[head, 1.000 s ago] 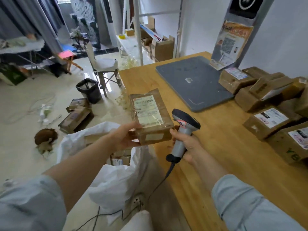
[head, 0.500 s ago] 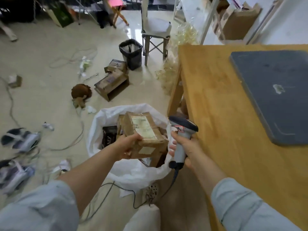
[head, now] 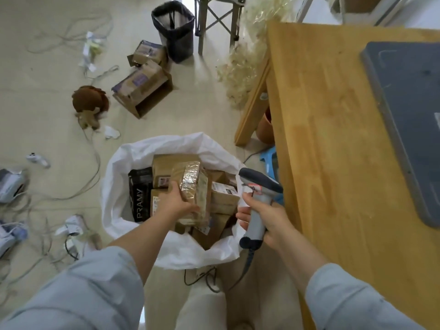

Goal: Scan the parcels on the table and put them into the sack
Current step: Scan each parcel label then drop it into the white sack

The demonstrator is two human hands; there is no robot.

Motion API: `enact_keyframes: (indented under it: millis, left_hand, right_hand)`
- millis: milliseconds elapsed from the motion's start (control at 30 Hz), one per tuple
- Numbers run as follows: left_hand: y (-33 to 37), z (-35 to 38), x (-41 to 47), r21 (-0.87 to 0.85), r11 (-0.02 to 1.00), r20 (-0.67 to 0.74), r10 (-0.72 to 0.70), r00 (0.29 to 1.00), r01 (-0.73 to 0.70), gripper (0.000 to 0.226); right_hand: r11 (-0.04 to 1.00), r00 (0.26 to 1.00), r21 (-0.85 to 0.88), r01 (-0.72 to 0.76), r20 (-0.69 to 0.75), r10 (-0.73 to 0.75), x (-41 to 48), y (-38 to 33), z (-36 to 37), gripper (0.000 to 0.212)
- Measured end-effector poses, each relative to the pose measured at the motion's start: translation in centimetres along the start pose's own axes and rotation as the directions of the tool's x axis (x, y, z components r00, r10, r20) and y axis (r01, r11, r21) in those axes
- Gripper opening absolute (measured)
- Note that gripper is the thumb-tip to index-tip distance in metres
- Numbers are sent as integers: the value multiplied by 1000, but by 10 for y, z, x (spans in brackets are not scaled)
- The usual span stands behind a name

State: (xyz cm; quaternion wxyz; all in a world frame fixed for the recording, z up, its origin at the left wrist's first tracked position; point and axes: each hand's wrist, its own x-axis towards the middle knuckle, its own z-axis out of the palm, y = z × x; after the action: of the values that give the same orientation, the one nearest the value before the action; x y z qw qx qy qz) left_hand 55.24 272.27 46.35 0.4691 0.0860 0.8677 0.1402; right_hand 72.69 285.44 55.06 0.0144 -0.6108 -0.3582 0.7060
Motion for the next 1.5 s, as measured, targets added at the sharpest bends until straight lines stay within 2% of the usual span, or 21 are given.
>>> enact_keyframes:
  millis: [167,267,433,600,767,867,1067,1300,1500]
  left_hand:
    - [-2,9,29,10,996,32,-91,995,91,124]
    - [-1,13,31,-45,991,78,-120,990,124,118]
    - [-6,21,28,35,997,13,-62,998,62,107]
    - [7,21,12,17,998,-28,-60,998,60,115]
    - [53,16,-27,58,989,-162,144,976,-136,98]
    - [87,17,-63,114,960,-184,275,944,-258,90]
    - [142,44,-163,317,806,-165,566,808,-500,61]
    - [190,144,-287,414,560,25,781,624,-717,65]
    - [218,246,-381,415,370,188,859,476,-831,64]
  right_hand:
    - [1000,1000,11,-7,11,7,12,-5,-1,35]
    - [1000,1000,-6,-6,14,6,15,-8,-4,37]
    - [1000,999,-16,-3,33,4,17,-12,-5,39]
    - [1000,998,-5,21,53,-21,5,-13,-6,34]
    - [998,997,32,46,52,-47,-22,-18,-16,41]
    - [992,996,97,81,40,-85,-48,-20,-30,37]
    - [947,985,273,170,-31,-168,-117,-3,-91,26]
    - [771,951,558,306,-217,-220,-208,49,-226,21]
    - [581,900,695,422,-397,-180,-277,99,-332,13]
